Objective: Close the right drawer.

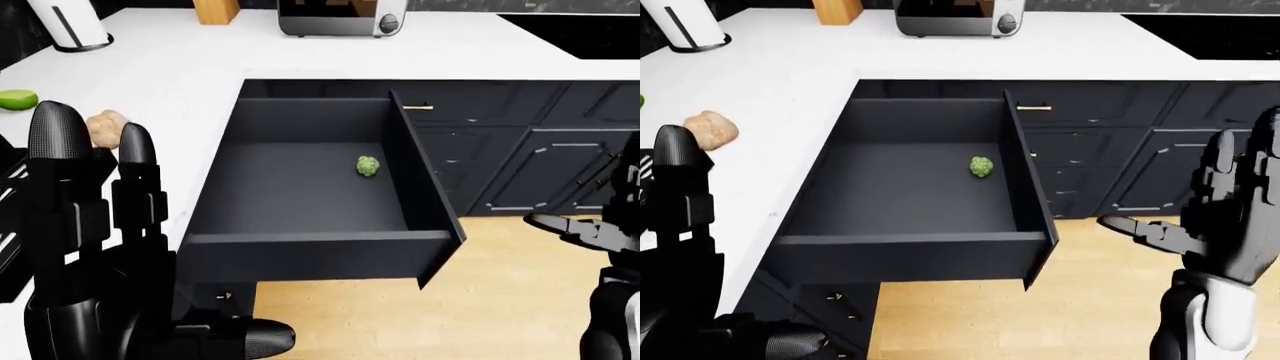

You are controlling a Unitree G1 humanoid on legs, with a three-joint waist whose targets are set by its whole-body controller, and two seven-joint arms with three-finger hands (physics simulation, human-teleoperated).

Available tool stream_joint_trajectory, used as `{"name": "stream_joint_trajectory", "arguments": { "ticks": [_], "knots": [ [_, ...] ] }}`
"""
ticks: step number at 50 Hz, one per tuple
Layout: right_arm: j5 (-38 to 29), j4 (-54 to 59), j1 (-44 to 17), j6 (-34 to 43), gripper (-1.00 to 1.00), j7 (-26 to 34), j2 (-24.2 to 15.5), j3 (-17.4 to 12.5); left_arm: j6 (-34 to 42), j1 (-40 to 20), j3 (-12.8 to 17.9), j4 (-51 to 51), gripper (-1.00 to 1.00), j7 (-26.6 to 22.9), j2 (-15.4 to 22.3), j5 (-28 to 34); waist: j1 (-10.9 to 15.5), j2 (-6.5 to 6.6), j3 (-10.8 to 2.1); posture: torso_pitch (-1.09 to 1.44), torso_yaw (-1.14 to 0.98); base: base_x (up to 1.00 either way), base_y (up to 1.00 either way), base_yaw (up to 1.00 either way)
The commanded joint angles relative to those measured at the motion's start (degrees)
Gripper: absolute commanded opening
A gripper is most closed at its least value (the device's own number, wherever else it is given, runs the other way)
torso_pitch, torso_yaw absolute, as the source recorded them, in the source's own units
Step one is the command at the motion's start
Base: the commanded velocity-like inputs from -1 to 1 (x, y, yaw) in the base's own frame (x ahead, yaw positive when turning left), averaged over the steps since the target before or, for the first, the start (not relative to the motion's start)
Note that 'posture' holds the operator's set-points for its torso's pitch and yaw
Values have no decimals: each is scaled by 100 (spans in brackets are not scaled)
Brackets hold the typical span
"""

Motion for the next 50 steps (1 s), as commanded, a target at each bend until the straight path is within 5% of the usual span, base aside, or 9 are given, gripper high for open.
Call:
{"name": "stream_joint_trajectory", "arguments": {
  "ticks": [1,5,16,27,39,50],
  "knots": [
    [-68,609,-154,-843,100,53,-179,61,-96,-52,23,-186,100,6,14,-24,2,-3,-54,0,0,0,0,0],
    [253,2805,-525,-1925,100,118,-444,302,-49,-82,22,-186,100,-32,-28,-5,-9,-1,-73,0,0,0,0,0],
    [687,5691,-1049,-3511,100,266,-1080,808,-51,-96,23,-186,100,-25,-7,-7,9,24,-114,0,0,0,0,0],
    [662,8798,-2465,-4854,100,654,-1217,1603,-36,-89,-4,-187,100,-47,-36,21,-12,-5,-166,0,0,0,0,0],
    [-197,9498,-3064,-4783,100,215,-985,1940,-39,-86,0,-187,100,-60,-59,40,41,-12,-170,0,0,0,0,0],
    [-593,9556,-3144,-4710,100,162,-805,1881,19,-129,59,-187,100,-46,-40,-21,52,-42,-149,0,0,0,0,0]
  ]
}}
